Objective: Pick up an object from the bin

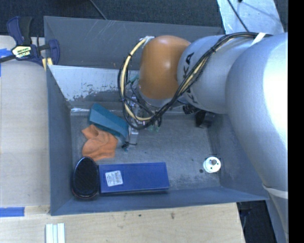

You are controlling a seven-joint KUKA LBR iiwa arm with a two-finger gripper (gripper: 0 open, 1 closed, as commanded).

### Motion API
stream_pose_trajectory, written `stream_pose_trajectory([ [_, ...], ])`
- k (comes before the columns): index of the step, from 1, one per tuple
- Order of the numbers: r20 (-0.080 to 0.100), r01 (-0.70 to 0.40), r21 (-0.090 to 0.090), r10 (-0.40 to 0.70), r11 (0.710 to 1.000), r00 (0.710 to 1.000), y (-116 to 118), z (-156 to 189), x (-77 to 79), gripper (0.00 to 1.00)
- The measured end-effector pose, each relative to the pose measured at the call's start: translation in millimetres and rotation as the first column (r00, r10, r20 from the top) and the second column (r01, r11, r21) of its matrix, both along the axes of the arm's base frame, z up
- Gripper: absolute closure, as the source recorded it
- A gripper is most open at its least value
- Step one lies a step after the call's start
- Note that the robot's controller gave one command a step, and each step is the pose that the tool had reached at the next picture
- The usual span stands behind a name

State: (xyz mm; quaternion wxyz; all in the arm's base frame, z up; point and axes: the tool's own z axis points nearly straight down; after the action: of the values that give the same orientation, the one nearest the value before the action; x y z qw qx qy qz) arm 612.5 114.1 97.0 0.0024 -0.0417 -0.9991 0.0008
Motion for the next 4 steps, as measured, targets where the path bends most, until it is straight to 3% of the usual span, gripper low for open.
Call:
stream_pose_trajectory([
  [1,-0.008,-0.048,0.001,0.048,0.999,0.999,10,-14,7.6,0.00],
  [2,0.030,0.171,0.010,-0.172,0.985,0.985,13,-14,-10.3,1.00],
  [3,0.031,0.172,0.010,-0.172,0.985,0.985,13,-14,-10.1,1.00],
  [4,0.014,0.174,0.003,-0.174,0.985,0.985,20,15,-22.8,1.00],
])
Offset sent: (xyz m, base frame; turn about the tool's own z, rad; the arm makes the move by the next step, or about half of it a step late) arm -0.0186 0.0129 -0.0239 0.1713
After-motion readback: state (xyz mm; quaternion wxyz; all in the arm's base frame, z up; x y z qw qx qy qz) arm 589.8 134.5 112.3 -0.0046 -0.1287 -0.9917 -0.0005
